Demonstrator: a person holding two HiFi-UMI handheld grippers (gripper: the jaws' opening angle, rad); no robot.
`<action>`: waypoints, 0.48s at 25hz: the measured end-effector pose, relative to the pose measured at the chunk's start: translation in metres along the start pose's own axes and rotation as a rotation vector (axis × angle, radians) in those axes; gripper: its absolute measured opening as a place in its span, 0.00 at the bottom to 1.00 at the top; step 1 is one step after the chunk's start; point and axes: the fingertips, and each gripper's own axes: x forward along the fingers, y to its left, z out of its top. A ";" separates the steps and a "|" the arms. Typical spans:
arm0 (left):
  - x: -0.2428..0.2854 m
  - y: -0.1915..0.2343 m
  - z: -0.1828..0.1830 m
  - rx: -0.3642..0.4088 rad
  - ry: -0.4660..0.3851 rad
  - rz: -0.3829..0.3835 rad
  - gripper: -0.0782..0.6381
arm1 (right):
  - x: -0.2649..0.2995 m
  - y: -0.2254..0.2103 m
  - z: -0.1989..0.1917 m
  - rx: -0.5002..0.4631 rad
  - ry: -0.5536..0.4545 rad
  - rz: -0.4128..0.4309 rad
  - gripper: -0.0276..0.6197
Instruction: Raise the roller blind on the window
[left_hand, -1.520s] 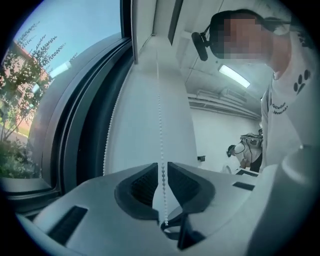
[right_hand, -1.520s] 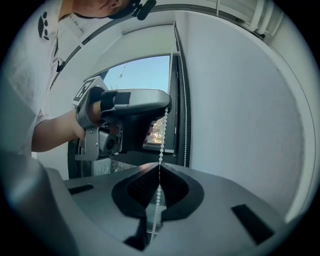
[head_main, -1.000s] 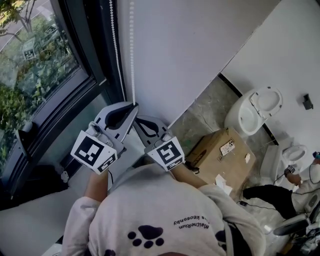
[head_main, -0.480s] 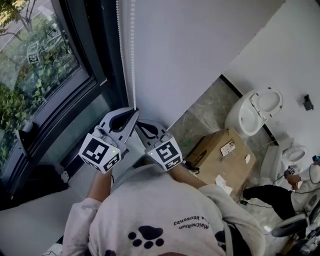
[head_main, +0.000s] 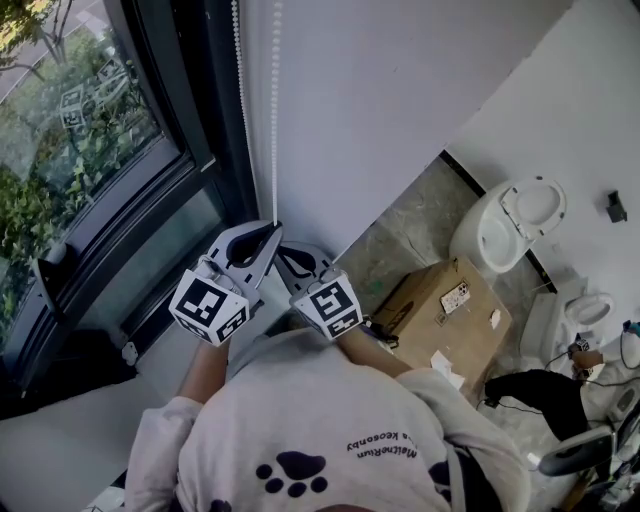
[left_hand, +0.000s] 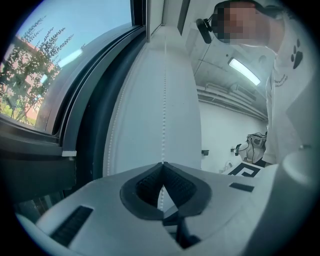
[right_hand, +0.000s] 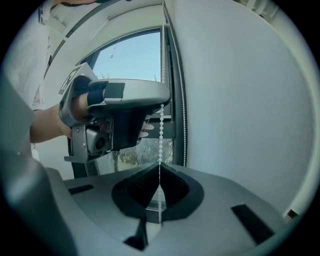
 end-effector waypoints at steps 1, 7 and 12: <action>0.000 0.000 -0.002 -0.003 0.003 0.000 0.12 | 0.000 0.001 -0.002 -0.001 0.006 0.001 0.06; 0.001 0.001 -0.012 -0.014 0.013 0.009 0.12 | 0.001 0.000 -0.012 0.007 0.036 0.005 0.06; 0.002 0.002 -0.018 -0.016 0.008 0.013 0.12 | 0.001 0.000 -0.018 0.001 0.026 0.000 0.06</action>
